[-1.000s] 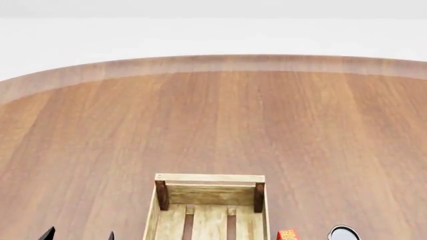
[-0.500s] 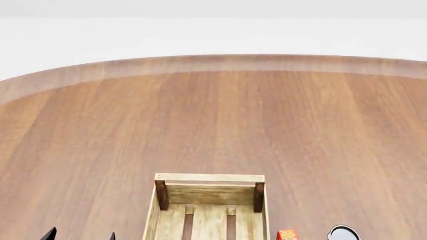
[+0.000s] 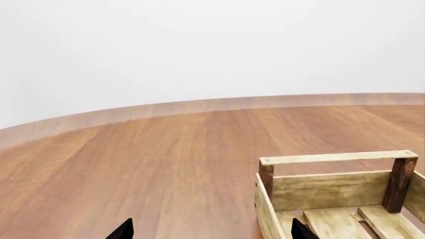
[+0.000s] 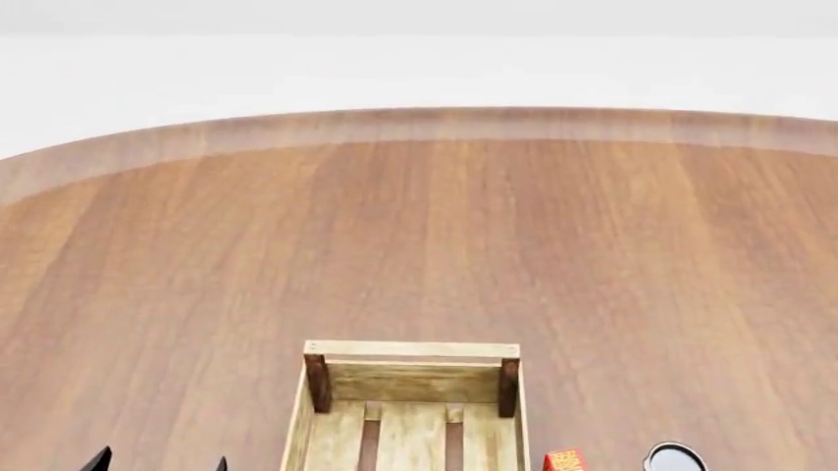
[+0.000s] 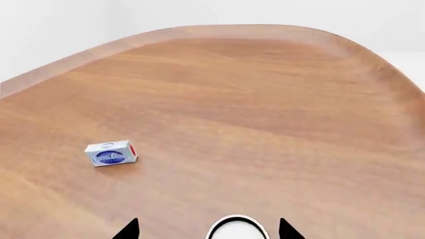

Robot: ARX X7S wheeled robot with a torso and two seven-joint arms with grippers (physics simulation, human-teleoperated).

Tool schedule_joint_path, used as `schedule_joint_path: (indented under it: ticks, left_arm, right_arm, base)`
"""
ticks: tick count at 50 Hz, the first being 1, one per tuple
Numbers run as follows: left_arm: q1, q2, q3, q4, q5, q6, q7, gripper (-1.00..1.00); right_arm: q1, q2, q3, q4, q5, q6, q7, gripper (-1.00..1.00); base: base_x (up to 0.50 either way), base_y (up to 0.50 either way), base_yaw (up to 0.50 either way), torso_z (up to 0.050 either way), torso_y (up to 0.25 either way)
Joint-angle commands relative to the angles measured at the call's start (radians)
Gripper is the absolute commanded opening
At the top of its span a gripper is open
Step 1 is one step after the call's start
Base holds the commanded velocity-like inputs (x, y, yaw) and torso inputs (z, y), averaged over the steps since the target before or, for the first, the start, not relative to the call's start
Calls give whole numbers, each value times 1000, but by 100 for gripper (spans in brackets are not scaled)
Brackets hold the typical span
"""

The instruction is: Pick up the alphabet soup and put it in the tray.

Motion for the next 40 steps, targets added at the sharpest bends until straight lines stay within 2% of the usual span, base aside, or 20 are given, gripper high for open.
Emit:
schedule_joint_path:
  ticks: [1,17,40]
  left_arm:
    - [1,-6,6,4,-5,1,-6,100]
    - [-3,-11,18,-4,-10,5,-12,100]
    - [-4,-19,31,-9,-20,9,-20,100]
  right_arm:
    - [-18,8,16,68,31,-51,-17,100]
    - [-36,28,17,205,39,-123,-70,100]
    - [-9,66,-26,317,67,-132,-121,100]
  base:
    - [0,0,0,0,0]
    - [0,0,0,0,0]
    - [0,0,0,0,0]
